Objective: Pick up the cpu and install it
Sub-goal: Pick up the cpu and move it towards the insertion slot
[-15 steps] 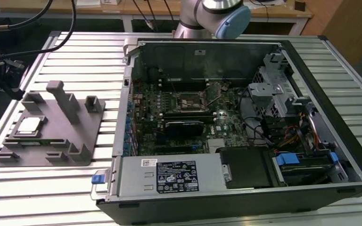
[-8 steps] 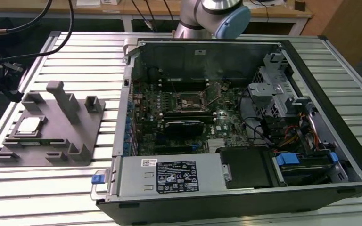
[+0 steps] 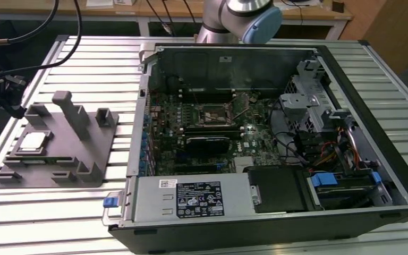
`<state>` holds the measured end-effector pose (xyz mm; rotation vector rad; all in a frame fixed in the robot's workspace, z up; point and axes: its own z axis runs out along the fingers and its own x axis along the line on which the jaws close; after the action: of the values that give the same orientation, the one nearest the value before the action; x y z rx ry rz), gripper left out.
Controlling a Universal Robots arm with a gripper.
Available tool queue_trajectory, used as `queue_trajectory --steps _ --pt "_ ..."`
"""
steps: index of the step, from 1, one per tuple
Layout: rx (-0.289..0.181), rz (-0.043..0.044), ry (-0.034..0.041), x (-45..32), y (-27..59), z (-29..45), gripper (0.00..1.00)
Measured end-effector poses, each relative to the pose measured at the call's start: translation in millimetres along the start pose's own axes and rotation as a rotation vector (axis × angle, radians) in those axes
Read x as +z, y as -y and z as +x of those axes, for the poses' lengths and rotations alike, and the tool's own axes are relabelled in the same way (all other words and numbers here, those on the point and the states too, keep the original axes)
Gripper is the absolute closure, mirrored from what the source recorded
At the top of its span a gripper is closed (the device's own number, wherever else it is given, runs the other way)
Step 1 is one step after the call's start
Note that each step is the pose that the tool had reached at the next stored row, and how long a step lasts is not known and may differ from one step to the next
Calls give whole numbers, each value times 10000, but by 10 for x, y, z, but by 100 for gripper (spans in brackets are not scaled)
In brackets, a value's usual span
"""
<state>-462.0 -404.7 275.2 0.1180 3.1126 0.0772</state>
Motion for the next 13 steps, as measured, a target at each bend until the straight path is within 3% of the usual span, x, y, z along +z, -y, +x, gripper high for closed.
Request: queue_trajectory --steps 13 --pt "0 0 1 149 23 96 89"
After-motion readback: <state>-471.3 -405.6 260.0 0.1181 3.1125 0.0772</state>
